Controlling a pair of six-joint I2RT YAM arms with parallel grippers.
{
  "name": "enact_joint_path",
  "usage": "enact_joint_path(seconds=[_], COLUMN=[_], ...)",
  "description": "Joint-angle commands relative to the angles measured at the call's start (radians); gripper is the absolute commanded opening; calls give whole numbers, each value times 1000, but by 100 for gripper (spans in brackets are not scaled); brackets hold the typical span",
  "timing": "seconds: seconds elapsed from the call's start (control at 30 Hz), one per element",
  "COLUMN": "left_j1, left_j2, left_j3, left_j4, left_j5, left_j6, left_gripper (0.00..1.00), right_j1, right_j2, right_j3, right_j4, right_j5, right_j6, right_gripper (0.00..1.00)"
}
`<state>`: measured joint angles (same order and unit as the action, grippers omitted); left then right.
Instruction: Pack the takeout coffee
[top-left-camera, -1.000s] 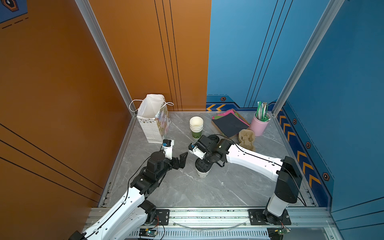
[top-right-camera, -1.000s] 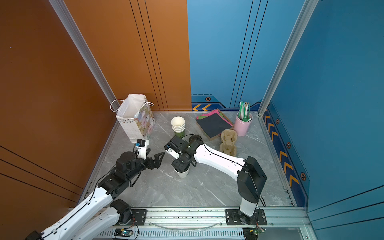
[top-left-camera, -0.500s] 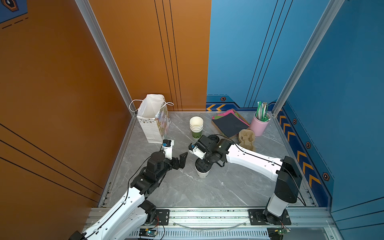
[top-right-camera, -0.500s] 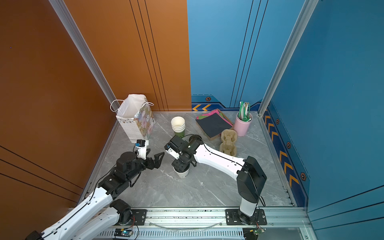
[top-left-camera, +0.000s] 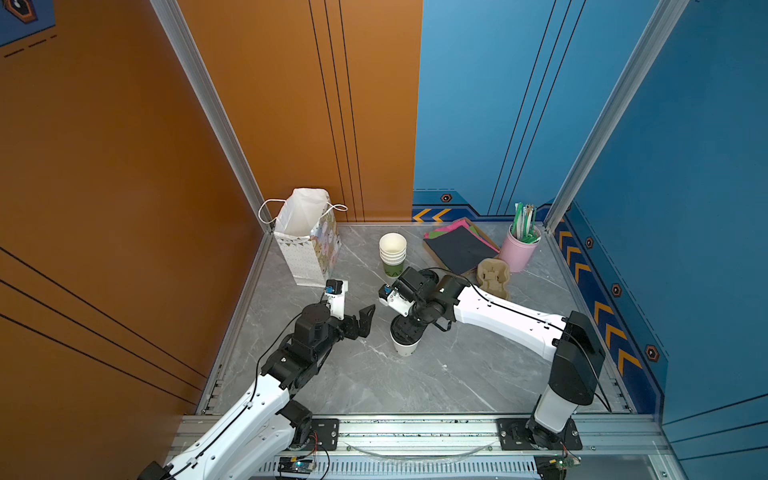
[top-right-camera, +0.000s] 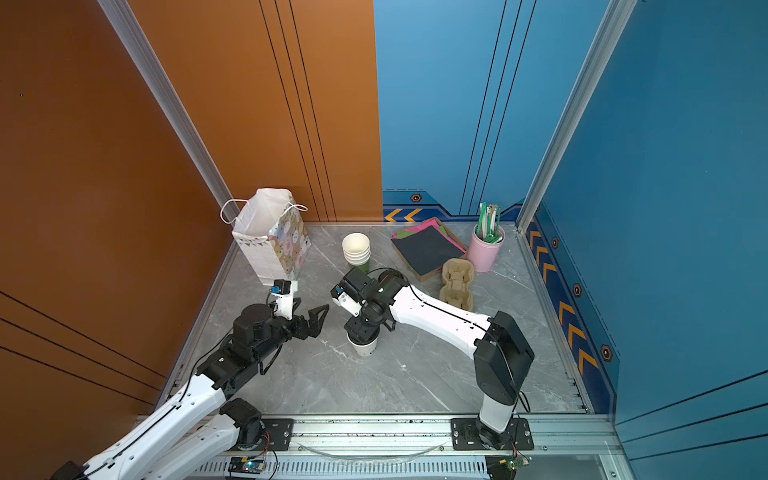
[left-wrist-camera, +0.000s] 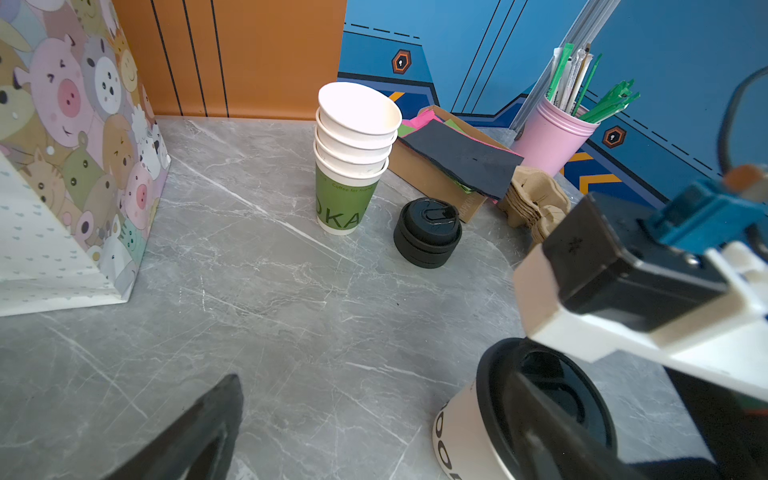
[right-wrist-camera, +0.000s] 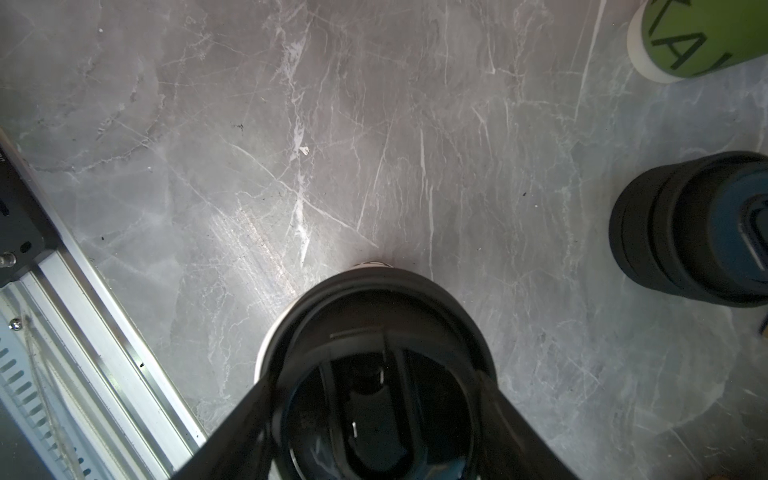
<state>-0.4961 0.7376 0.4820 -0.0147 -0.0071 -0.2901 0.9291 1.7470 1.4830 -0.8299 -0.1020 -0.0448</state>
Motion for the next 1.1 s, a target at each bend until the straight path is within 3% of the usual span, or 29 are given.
enact_joint_path(seconds=[0.0, 1.07], left_j1=[6, 6], left_j2=[-10, -21], left_j3=[-12, -24], left_j4=[7, 7], left_j5=[-19, -24], left_j6=[-15, -18], left_gripper=[98, 98], right_j1=[2, 35], right_j2=[-1, 36], right_j3=[0, 33], right_j4=[-46, -114], right_j5=[-32, 2], right_j6=[6, -32], right_gripper=[67, 68])
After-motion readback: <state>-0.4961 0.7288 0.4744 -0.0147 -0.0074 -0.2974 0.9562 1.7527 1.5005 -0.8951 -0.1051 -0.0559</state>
